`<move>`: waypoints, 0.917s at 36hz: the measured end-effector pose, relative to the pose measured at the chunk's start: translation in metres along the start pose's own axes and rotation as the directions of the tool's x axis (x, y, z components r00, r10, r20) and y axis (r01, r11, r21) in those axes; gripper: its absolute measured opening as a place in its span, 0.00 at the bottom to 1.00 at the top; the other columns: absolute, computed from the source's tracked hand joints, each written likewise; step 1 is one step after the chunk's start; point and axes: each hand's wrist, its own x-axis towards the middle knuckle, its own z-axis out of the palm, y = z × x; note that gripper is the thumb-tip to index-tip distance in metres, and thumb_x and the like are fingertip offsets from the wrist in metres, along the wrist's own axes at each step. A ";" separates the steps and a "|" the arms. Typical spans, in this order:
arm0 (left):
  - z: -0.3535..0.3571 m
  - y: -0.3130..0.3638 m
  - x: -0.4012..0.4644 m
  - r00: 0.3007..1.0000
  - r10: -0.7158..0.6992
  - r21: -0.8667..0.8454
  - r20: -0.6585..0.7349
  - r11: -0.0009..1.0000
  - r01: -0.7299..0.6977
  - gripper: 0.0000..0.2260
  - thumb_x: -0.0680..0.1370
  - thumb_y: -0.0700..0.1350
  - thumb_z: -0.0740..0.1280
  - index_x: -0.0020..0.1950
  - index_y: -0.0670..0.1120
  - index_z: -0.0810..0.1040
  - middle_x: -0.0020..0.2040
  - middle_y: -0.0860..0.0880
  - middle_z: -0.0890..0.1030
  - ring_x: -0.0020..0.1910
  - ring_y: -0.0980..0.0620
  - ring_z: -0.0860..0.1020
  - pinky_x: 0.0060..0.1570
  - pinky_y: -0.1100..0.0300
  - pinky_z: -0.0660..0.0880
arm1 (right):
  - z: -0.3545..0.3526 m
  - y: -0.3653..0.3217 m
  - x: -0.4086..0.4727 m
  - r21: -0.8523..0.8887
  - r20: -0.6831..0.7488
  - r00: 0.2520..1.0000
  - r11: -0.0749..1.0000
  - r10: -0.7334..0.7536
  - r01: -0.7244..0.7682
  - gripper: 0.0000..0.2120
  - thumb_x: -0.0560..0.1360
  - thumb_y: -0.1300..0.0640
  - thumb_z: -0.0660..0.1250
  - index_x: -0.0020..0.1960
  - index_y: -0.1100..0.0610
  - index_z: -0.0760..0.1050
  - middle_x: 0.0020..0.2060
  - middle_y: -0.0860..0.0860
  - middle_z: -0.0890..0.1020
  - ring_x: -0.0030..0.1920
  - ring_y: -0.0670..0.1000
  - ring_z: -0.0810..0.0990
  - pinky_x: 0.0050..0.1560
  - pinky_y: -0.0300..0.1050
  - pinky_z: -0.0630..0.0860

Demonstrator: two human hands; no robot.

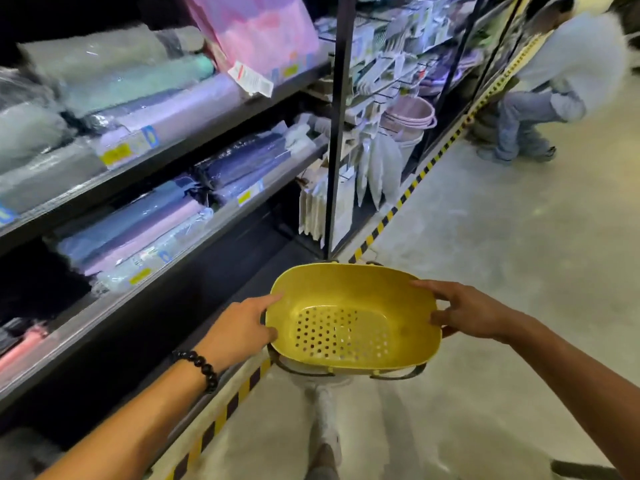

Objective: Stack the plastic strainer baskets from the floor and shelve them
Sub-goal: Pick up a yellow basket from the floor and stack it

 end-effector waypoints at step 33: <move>0.053 0.090 0.206 0.823 -0.498 -0.251 -0.273 0.863 0.439 0.31 0.78 0.48 0.67 0.81 0.54 0.64 0.63 0.44 0.84 0.57 0.38 0.83 0.52 0.47 0.80 | -0.176 -0.083 0.396 -0.565 0.532 0.829 0.655 -0.176 0.502 0.27 0.82 0.56 0.66 0.80 0.48 0.64 0.71 0.56 0.76 0.63 0.58 0.79 0.65 0.54 0.76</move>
